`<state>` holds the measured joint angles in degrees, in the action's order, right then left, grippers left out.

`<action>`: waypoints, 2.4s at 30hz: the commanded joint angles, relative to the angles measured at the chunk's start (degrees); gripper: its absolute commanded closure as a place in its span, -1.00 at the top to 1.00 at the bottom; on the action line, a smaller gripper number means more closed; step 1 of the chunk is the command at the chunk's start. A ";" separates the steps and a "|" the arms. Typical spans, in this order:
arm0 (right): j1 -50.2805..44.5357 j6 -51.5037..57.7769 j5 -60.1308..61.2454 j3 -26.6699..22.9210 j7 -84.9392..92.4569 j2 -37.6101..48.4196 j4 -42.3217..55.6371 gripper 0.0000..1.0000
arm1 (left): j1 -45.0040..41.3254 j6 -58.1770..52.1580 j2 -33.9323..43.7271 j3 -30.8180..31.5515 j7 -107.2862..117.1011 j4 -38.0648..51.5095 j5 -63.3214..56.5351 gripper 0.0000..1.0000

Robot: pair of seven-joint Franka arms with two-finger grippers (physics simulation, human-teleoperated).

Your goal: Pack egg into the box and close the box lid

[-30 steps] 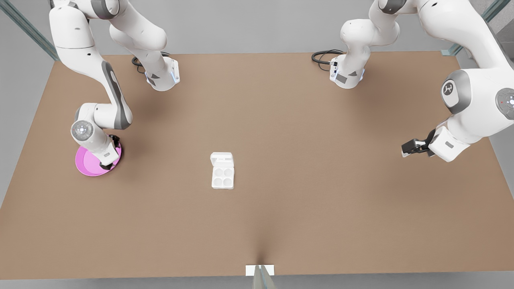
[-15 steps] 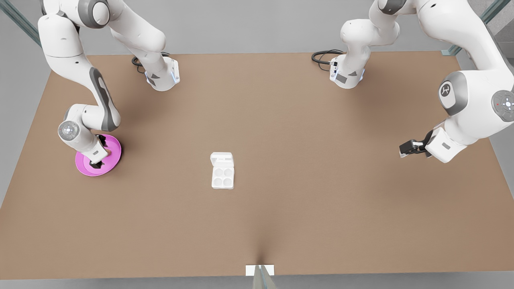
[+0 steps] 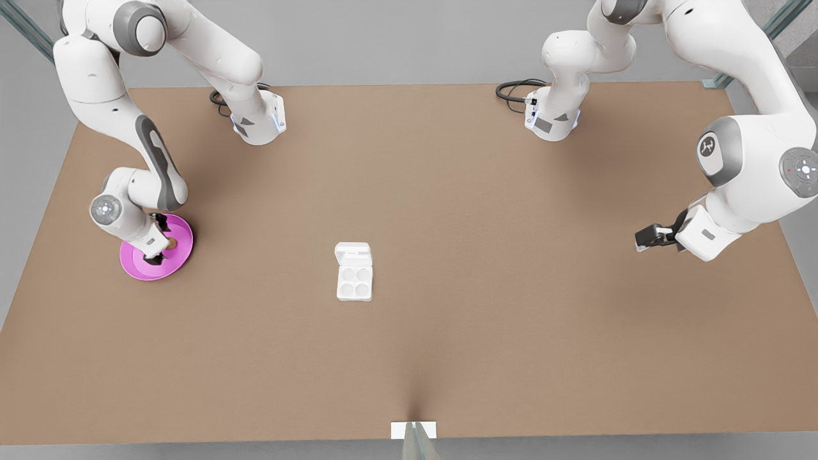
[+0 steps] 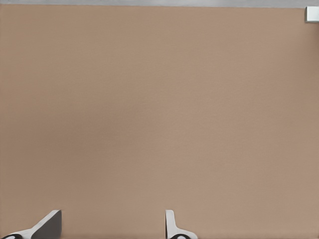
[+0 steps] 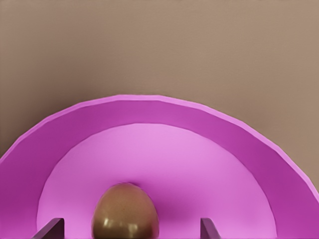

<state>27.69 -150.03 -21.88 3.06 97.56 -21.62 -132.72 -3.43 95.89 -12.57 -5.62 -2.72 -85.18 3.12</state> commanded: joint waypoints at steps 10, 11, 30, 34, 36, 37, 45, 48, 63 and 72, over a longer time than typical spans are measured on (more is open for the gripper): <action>0.97 0.00 0.26 0.90 -0.09 -0.18 0.44 0.54 | 0.00 0.00 0.00 0.44 0.00 0.01 0.04 1.00; 0.97 0.00 0.26 0.90 -0.09 -0.18 0.53 0.41 | 0.00 0.00 0.00 0.44 0.00 -0.08 0.04 1.00; 1.41 0.00 0.35 1.60 -0.09 -0.62 0.62 0.16 | 0.00 -0.09 0.09 0.79 0.09 0.01 0.04 1.00; 1.49 0.00 0.44 1.60 -0.09 -1.14 0.70 0.14 | 0.00 -0.09 0.09 0.79 0.00 -0.08 0.04 1.00; 1.85 0.00 0.44 1.69 -0.09 -1.14 0.70 0.14 | 0.00 -0.09 0.09 0.79 0.00 -0.08 0.04 1.00; 1.85 0.00 0.44 1.69 -0.09 -1.14 0.79 0.13 | 0.00 -0.09 0.09 0.79 0.00 -0.08 0.04 1.00; 2.64 0.09 0.88 2.13 -0.18 -1.14 1.06 0.11 | 0.00 0.00 0.09 0.79 0.00 0.01 0.04 1.00; 2.90 0.09 0.97 2.13 -0.09 -1.14 1.06 0.11 | 0.00 -0.09 0.09 0.79 0.00 0.01 0.04 1.00; 8.44 5.01 4.48 10.47 -0.26 -0.44 2.46 0.12 | 0.00 -0.09 0.09 0.79 0.00 0.01 0.04 1.00; -6.67 16.70 19.42 14.34 -9.22 -0.88 14.85 0.12 | 0.00 -0.09 0.09 0.79 0.00 0.01 -0.04 1.00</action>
<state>19.50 -133.16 -2.38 17.42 86.96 -22.54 -116.95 -3.43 95.80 -12.48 -4.83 -2.72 -85.17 3.15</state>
